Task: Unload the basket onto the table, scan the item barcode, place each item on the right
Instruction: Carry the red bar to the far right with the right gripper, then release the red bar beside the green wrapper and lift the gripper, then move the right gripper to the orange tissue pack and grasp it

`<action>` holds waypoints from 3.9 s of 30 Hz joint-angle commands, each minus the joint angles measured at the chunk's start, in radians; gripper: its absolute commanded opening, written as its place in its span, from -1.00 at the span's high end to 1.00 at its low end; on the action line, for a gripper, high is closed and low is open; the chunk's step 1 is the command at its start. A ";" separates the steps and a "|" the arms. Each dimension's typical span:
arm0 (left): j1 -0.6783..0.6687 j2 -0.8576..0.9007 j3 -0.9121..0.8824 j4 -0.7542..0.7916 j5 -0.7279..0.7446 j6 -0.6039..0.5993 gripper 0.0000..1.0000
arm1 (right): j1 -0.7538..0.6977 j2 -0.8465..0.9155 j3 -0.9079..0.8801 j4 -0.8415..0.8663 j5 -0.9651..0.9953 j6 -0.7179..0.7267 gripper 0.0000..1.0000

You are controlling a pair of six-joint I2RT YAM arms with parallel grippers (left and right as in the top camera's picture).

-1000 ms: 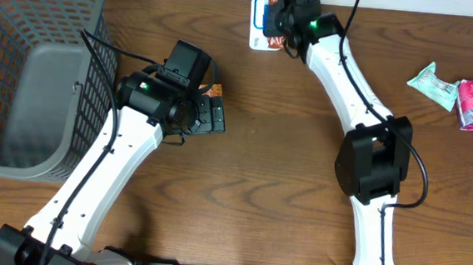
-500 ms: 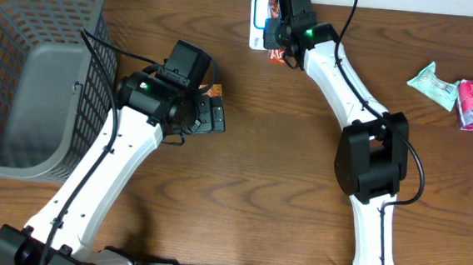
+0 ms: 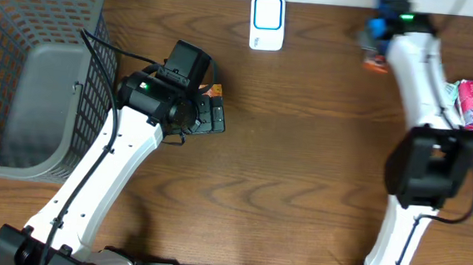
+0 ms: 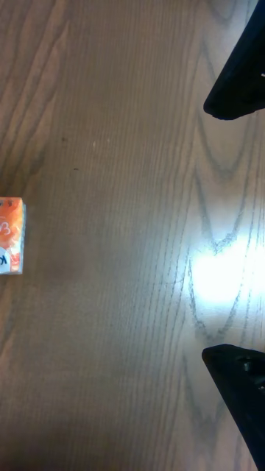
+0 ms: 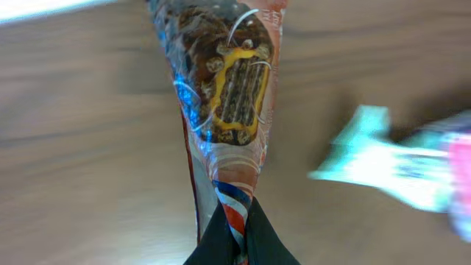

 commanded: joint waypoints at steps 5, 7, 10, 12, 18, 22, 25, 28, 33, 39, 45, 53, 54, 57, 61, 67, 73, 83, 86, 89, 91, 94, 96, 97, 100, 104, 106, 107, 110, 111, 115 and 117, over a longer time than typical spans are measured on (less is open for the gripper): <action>0.003 0.003 0.003 -0.004 -0.006 0.006 -0.96 | -0.210 -0.016 -0.004 -0.088 0.048 -0.282 0.63; 0.003 0.003 0.003 -0.004 -0.006 0.006 -0.96 | -0.247 -0.013 -0.004 -0.098 0.048 -0.281 0.31; 0.003 0.003 0.003 -0.004 -0.006 0.006 -0.96 | -0.300 -0.012 -0.004 -0.118 0.048 -0.240 -0.03; 0.003 0.003 0.003 -0.004 -0.006 0.006 -0.96 | -0.317 -0.012 -0.004 -0.133 0.019 -0.195 -0.08; 0.003 0.003 0.003 -0.004 -0.006 0.006 -0.95 | -0.311 -0.012 -0.004 -0.148 -0.346 -0.193 0.05; 0.003 0.003 0.003 -0.004 -0.006 0.006 -0.96 | -0.244 -0.009 -0.004 -0.134 -0.499 -0.193 0.09; 0.003 0.003 0.003 -0.004 -0.006 0.006 -0.96 | -0.192 -0.009 -0.004 -0.131 -0.470 -0.194 0.21; 0.003 0.003 0.003 -0.004 -0.006 0.006 -0.96 | -0.142 -0.007 -0.020 -0.108 -0.397 -0.181 0.55; 0.003 0.003 0.003 -0.004 -0.006 0.006 -0.96 | -0.090 -0.007 -0.142 0.014 -0.313 -0.115 0.59; 0.003 0.003 0.003 -0.004 -0.006 0.006 -0.95 | -0.083 -0.007 -0.318 0.242 -0.309 -0.111 0.71; 0.003 0.003 0.003 -0.004 -0.006 0.006 -0.96 | -0.105 -0.005 -0.412 0.432 -0.292 -0.055 0.70; 0.003 0.003 0.003 -0.004 -0.006 0.006 -0.96 | -0.125 0.035 -0.447 0.556 -0.262 -0.055 0.78; 0.003 0.003 0.003 -0.004 -0.006 0.006 -0.96 | -0.130 0.041 -0.447 0.557 -0.249 -0.055 0.81; 0.003 0.003 0.002 -0.004 -0.006 0.006 -0.96 | -0.148 0.063 -0.447 0.550 -0.227 -0.055 0.86; 0.003 0.003 0.003 -0.004 -0.006 0.006 -0.96 | -0.187 0.079 -0.447 0.516 -0.228 -0.055 0.98; 0.003 0.003 0.003 -0.004 -0.006 0.006 -0.96 | -0.248 0.077 -0.442 0.451 -0.133 -0.055 0.98; 0.003 0.003 0.003 -0.004 -0.006 0.006 -0.96 | -0.287 0.046 -0.425 0.384 -0.015 -0.069 0.98; 0.003 0.003 0.003 -0.004 -0.006 0.006 -0.96 | -0.251 -0.145 -0.421 0.388 -0.110 -0.074 0.76; 0.003 0.003 0.003 -0.004 -0.006 0.006 -0.96 | -0.200 -0.237 -0.421 0.390 -0.356 -0.074 0.40; 0.003 0.003 0.003 -0.004 -0.006 0.006 -0.96 | -0.159 -0.251 -0.421 0.394 -0.588 -0.044 0.02; 0.003 0.003 0.003 -0.004 -0.006 0.006 -0.96 | -0.121 -0.248 -0.422 0.399 -0.755 -0.015 -0.12; 0.003 0.003 0.003 -0.004 -0.006 0.006 -0.96 | -0.048 -0.229 -0.422 0.401 -0.889 0.045 -0.14; 0.003 0.003 0.003 -0.004 -0.006 0.006 -0.96 | 0.015 -0.214 -0.422 0.401 -0.908 0.087 -0.15; 0.003 0.003 0.003 -0.004 -0.006 0.006 -0.96 | 0.068 -0.201 -0.422 0.409 -0.908 0.095 -0.21; 0.003 0.003 0.003 -0.004 -0.006 0.006 -0.96 | 0.172 -0.167 -0.422 0.446 -0.902 0.095 -0.45; 0.003 0.003 0.003 -0.004 -0.006 0.006 -0.96 | 0.297 -0.117 -0.422 0.531 -0.884 0.095 -0.59; 0.003 0.003 0.003 -0.004 -0.006 0.006 -0.96 | 0.354 -0.087 -0.422 0.587 -0.879 0.099 -0.54; 0.003 0.003 0.003 -0.004 -0.006 0.006 -0.95 | 0.378 -0.072 -0.422 0.615 -0.879 0.109 -0.53; 0.003 0.003 0.003 -0.004 -0.006 0.006 -0.96 | 0.449 -0.023 -0.422 0.697 -0.846 0.173 -0.42; 0.003 0.003 0.003 -0.004 -0.006 0.006 -0.96 | 0.466 -0.011 -0.422 0.716 -0.816 0.199 -0.43; 0.003 0.003 0.003 -0.004 -0.006 0.006 -0.96 | 0.513 0.021 -0.422 0.761 -0.726 0.223 -0.44; 0.003 0.003 0.003 -0.004 -0.006 0.006 -0.96 | 0.531 0.028 -0.422 0.761 -0.686 0.267 -0.43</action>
